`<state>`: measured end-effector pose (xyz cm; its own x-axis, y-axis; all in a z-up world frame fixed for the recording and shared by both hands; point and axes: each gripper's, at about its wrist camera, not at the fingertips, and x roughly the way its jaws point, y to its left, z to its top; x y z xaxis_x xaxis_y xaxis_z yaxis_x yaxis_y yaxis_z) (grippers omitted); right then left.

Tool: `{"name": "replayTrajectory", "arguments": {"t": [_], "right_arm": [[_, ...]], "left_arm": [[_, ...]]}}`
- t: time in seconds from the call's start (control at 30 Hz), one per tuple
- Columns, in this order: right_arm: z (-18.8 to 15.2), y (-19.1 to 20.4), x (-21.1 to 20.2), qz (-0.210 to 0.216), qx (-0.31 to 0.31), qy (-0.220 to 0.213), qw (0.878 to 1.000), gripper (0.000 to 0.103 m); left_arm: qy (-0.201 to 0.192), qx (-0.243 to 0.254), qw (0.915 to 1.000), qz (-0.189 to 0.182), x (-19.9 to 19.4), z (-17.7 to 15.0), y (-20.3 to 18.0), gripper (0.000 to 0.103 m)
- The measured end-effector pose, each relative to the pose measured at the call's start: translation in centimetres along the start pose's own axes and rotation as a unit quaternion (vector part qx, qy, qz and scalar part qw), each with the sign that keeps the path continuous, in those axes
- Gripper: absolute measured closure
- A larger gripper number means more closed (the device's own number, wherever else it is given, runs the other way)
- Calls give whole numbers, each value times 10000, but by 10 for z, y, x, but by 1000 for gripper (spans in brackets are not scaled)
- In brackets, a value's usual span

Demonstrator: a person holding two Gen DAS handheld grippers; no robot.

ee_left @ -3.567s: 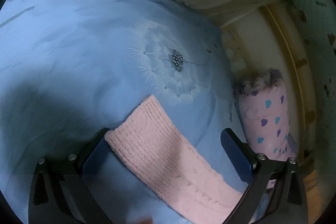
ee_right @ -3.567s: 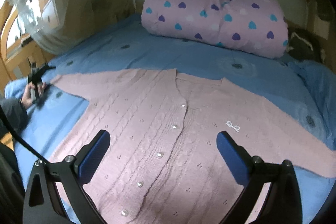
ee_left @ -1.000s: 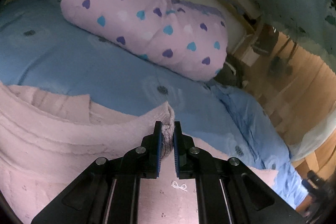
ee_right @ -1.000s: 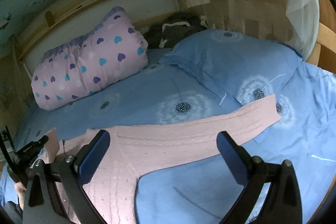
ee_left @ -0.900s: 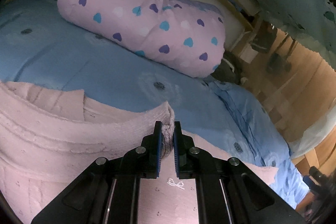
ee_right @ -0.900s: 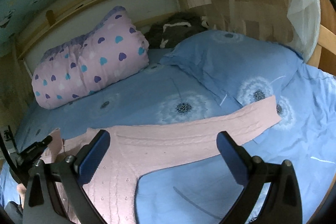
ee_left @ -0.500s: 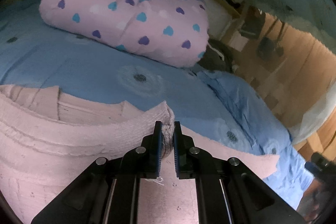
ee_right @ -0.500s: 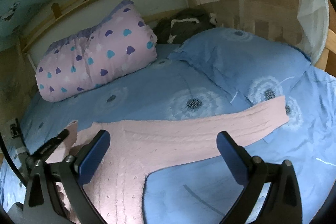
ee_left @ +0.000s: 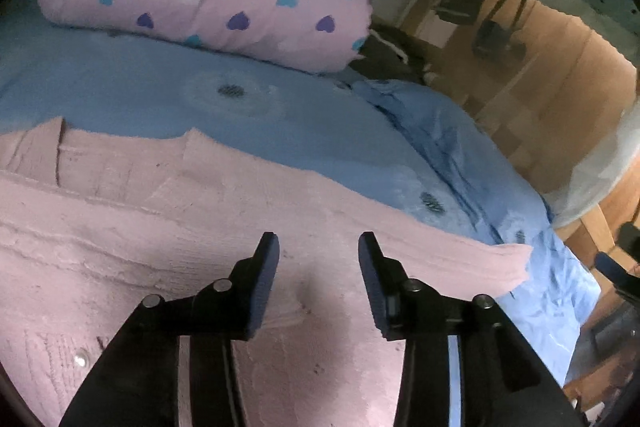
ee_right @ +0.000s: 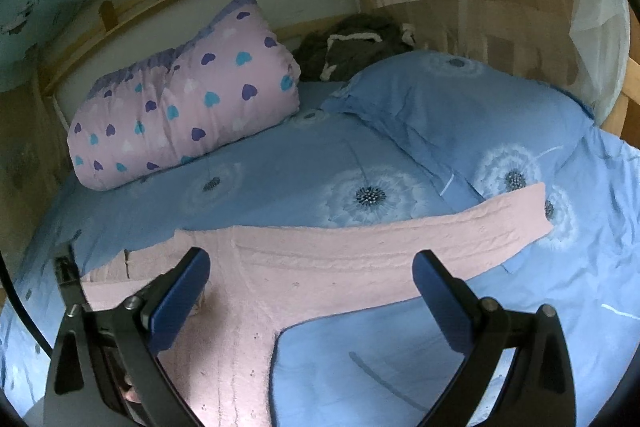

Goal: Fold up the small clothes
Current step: 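Open the left gripper to release the folded sleeve, then grasp the other sleeve cuff with the right gripper and fold it across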

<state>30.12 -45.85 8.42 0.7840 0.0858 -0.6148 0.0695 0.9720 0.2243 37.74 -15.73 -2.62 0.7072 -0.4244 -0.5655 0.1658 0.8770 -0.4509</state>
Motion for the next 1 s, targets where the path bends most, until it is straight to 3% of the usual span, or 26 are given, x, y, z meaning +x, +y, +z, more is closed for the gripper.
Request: {"name": "replayTrajectory", "arguments": {"t": [0.1, 0.23, 0.4, 0.5, 0.63, 0.77, 0.87, 1.0], "right_arm": [[-2, -5, 1, -33, -51, -21, 10000, 0], [-5, -23, 1, 127, 47, -177, 9998, 0], [-7, -76, 3, 584, 617, -229, 9961, 0], [-12, -129, 15, 926, 1104, 16, 9896, 0], [-26, -203, 26, 556, 1556, 40, 9862, 0], [-51, -283, 44, 448, 2545, 90, 9660, 0], [-61, -305, 60, 576, 2941, 142, 9539, 0], [-54, -310, 90, 721, 3054, 299, 9490, 1]], "left_arm": [[23, 234, 9996, 140, -21, 7, -8, 62], [-246, 755, 9948, 637, -76, 18, -10, 61], [-358, 795, 9885, 1235, -144, 28, 21, 61], [-478, 771, 9828, 1607, -190, 22, 51, 61], [-605, 1046, 9715, 2039, -236, 1, 85, 60], [-593, 1414, 9532, 2605, -262, -15, 103, 55], [-553, 1101, 9542, 2727, -276, -14, 115, 54], [-553, 760, 9612, 2593, -278, -7, 124, 50]]}}
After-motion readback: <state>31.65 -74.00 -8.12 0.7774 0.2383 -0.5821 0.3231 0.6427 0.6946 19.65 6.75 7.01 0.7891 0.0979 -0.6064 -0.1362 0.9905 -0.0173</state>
